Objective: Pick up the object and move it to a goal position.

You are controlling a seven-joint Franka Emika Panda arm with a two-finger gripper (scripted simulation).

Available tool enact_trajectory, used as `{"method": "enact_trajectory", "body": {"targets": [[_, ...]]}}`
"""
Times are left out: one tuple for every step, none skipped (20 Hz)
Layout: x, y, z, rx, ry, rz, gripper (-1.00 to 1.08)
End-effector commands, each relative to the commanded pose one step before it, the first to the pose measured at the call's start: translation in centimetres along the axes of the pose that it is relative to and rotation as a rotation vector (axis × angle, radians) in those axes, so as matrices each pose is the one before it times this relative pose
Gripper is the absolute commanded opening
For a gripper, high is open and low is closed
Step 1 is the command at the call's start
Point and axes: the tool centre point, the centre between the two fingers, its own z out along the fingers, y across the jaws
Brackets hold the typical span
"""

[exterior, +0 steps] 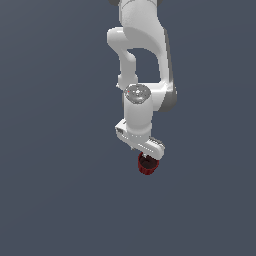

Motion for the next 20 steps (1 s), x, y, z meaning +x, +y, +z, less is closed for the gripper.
{"method": "enact_trajectory", "body": {"targets": [[-0.009, -0.266, 0.271, 0.00538, 0.00208, 0.03417, 0.28], [-0.012, -0.076, 0.082, 0.00145, 0.00047, 0.00947, 0.28], [-0.011, -0.064, 0.070, 0.00123, 0.00039, 0.00801, 0.28], [-0.009, -0.051, 0.057, 0.00100, 0.00031, 0.00658, 0.28], [-0.010, -0.042, 0.045, 0.00077, 0.00024, 0.00506, 0.28], [-0.004, -0.027, 0.032, 0.00056, 0.00017, 0.00367, 0.28], [-0.005, -0.019, 0.019, 0.00033, 0.00010, 0.00216, 0.28], [-0.003, -0.008, 0.007, 0.00010, 0.00003, 0.00068, 0.28], [-0.010, 0.033, -0.024, -0.00087, -0.00050, -0.00488, 0.28], [-0.003, -0.003, 0.037, 0.00000, 0.00000, 0.00000, 0.28], [-0.008, -0.010, 0.110, 0.00000, 0.00000, 0.00000, 0.28], [0.018, 0.017, 0.174, 0.00012, 0.00007, 0.00068, 0.28], [-0.020, -0.021, 0.256, 0.00000, 0.00000, 0.00000, 0.28], [0.017, 0.019, 0.318, 0.00016, 0.00009, 0.00096, 0.28], [-0.004, 0.002, 0.395, 0.00011, 0.00006, 0.00068, 0.28], [-0.012, 0.000, 0.451, 0.00011, 0.00006, 0.00068, 0.28], [-0.010, 0.006, 0.396, 0.00010, 0.00006, 0.00068, 0.28], [-0.004, 0.012, 0.323, 0.00010, 0.00006, 0.00068, 0.28], [-0.007, 0.008, 0.252, 0.00007, 0.00004, 0.00048, 0.28], [-0.021, -0.010, 0.184, 0.00000, 0.00000, 0.00000, 0.28]]}}
